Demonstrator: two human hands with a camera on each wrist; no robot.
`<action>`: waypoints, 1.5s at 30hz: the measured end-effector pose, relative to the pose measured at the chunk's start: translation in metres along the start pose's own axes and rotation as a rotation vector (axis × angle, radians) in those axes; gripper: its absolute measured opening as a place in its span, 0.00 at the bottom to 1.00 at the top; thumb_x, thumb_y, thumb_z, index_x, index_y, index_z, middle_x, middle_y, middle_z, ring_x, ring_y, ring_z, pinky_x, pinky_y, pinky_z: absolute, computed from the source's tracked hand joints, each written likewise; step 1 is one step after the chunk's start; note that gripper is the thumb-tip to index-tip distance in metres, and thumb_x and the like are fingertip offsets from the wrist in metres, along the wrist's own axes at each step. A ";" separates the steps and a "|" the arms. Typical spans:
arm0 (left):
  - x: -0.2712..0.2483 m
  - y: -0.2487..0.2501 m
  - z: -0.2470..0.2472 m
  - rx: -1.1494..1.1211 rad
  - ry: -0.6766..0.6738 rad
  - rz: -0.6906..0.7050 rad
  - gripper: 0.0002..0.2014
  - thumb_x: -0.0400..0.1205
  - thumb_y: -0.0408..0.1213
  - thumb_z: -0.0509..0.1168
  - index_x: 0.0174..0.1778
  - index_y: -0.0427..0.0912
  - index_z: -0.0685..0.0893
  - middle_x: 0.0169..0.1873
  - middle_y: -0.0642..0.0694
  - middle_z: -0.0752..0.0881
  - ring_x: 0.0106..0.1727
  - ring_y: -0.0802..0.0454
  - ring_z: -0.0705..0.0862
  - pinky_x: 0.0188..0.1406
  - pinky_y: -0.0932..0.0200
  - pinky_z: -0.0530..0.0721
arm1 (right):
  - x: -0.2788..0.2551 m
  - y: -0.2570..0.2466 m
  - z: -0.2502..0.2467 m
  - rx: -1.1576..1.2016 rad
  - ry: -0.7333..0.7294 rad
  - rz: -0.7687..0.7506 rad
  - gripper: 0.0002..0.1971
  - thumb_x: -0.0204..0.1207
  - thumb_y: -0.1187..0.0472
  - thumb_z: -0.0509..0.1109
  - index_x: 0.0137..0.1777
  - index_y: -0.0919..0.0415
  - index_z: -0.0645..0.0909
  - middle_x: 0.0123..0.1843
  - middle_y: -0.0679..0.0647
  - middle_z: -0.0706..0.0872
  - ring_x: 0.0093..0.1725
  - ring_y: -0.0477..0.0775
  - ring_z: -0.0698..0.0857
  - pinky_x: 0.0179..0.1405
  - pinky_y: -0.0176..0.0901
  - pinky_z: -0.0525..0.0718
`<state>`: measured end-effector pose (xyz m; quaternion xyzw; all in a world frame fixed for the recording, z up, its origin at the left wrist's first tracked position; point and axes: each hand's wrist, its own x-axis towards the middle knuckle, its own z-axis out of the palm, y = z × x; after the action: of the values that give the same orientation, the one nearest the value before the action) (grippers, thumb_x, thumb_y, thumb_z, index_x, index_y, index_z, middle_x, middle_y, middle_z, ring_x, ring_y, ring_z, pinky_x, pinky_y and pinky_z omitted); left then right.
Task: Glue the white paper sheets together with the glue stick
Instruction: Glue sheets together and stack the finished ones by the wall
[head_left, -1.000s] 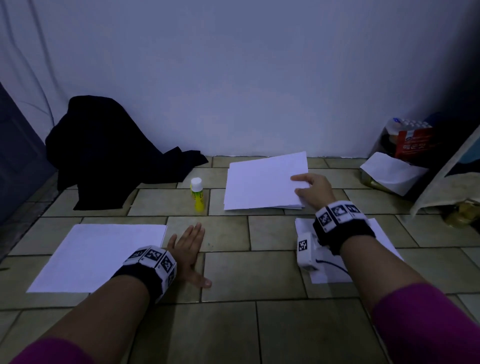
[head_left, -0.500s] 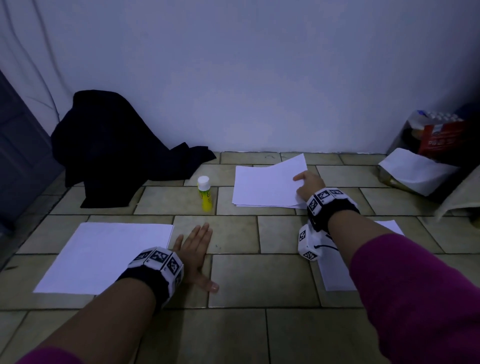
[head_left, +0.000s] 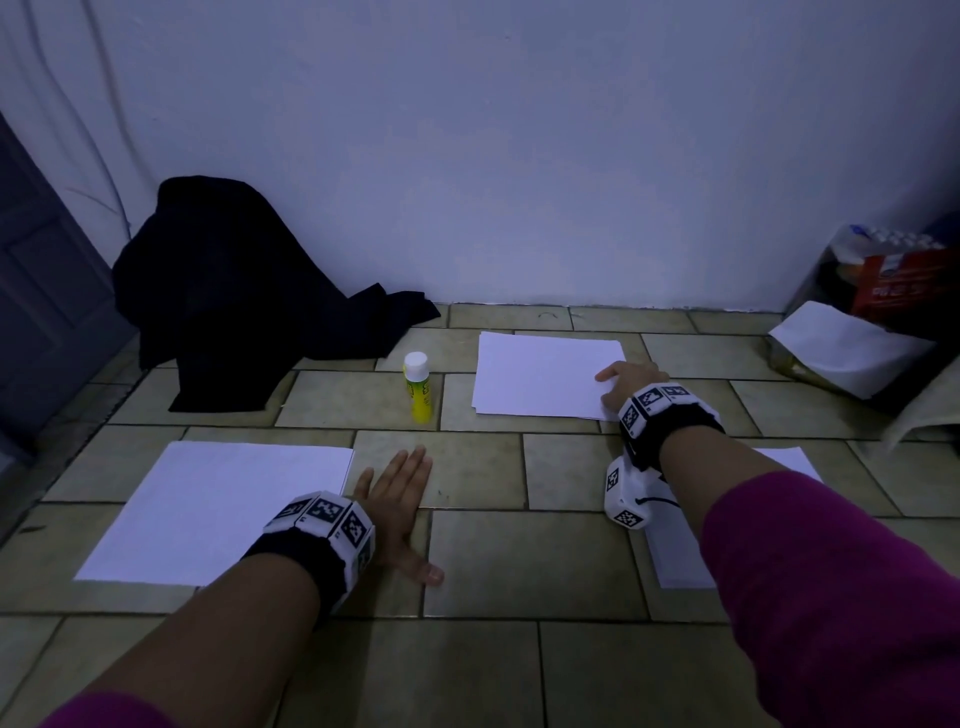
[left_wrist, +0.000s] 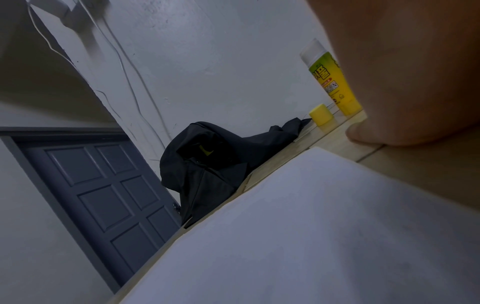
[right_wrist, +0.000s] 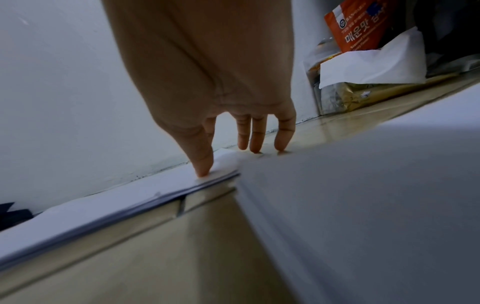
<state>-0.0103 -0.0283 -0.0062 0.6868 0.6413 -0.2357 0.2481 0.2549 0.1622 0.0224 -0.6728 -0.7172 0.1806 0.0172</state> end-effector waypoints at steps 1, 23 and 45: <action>0.000 0.000 0.000 0.001 0.003 0.001 0.64 0.72 0.67 0.68 0.80 0.39 0.24 0.80 0.45 0.23 0.82 0.46 0.27 0.81 0.41 0.35 | -0.001 -0.001 -0.001 -0.017 -0.017 -0.001 0.19 0.79 0.65 0.66 0.70 0.55 0.78 0.73 0.58 0.75 0.69 0.56 0.77 0.53 0.31 0.71; -0.003 0.008 0.001 0.002 0.052 -0.064 0.64 0.73 0.65 0.68 0.80 0.35 0.26 0.80 0.40 0.25 0.83 0.44 0.30 0.81 0.41 0.38 | -0.116 0.006 0.017 -0.491 -0.342 -0.065 0.62 0.67 0.36 0.75 0.83 0.72 0.40 0.85 0.66 0.44 0.84 0.63 0.50 0.78 0.57 0.61; -0.048 0.005 0.004 -0.059 0.091 0.001 0.46 0.83 0.56 0.63 0.85 0.43 0.38 0.84 0.44 0.35 0.85 0.49 0.38 0.83 0.52 0.46 | -0.133 0.021 0.050 -0.351 -0.383 -0.035 0.76 0.54 0.29 0.77 0.79 0.68 0.24 0.82 0.61 0.26 0.83 0.62 0.32 0.80 0.65 0.47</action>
<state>-0.0085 -0.0679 0.0220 0.6897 0.6581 -0.1850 0.2387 0.2743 0.0221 -0.0013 -0.6063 -0.7394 0.1772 -0.2330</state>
